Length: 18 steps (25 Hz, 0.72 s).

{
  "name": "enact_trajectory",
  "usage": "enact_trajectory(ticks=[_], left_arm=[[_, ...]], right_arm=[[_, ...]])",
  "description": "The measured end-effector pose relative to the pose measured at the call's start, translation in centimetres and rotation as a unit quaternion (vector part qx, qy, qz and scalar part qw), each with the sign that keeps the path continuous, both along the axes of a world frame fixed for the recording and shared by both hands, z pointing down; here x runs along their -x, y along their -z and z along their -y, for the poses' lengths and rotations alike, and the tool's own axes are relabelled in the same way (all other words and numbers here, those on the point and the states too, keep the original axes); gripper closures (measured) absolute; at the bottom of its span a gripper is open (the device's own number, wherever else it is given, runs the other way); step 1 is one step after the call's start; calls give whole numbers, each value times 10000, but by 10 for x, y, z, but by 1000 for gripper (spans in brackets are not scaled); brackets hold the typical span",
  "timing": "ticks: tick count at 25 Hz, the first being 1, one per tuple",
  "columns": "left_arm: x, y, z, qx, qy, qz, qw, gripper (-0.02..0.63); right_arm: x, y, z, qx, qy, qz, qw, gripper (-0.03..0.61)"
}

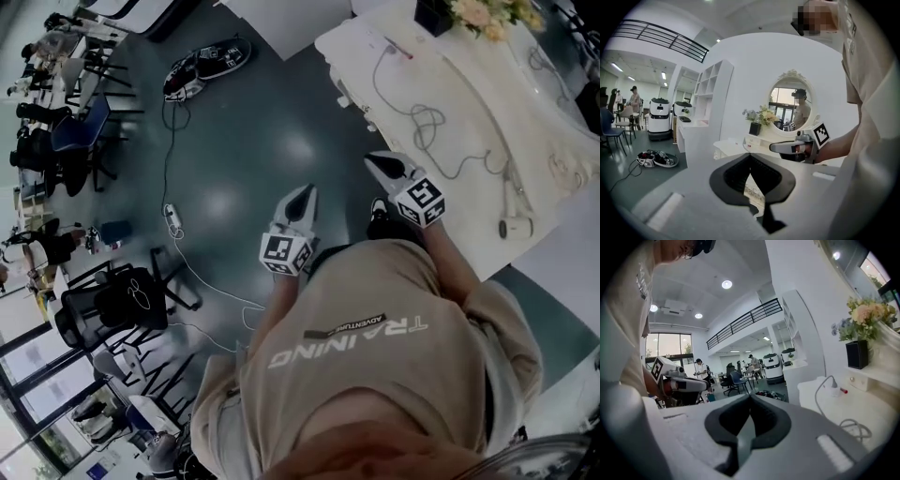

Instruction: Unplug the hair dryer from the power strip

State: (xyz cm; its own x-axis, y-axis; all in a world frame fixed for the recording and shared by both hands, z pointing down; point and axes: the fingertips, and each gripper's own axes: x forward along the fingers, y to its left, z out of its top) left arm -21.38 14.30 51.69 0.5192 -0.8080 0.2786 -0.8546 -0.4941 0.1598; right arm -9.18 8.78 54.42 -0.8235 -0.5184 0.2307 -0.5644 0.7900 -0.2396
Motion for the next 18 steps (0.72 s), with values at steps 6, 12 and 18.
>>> enact_trajectory(ticks=[6, 12, 18], left_arm=[[-16, -14, 55, 138, -119, 27, 9998, 607], [-7, -25, 124, 128, -235, -154, 9995, 607], [49, -24, 188, 88, -538, -242, 9982, 607]], right_arm=[[-4, -14, 62, 140, 44, -81, 9999, 575], [-2, -29, 113, 239, -151, -176, 9994, 575], [38, -12, 163, 208, -603, -269, 9976, 575]])
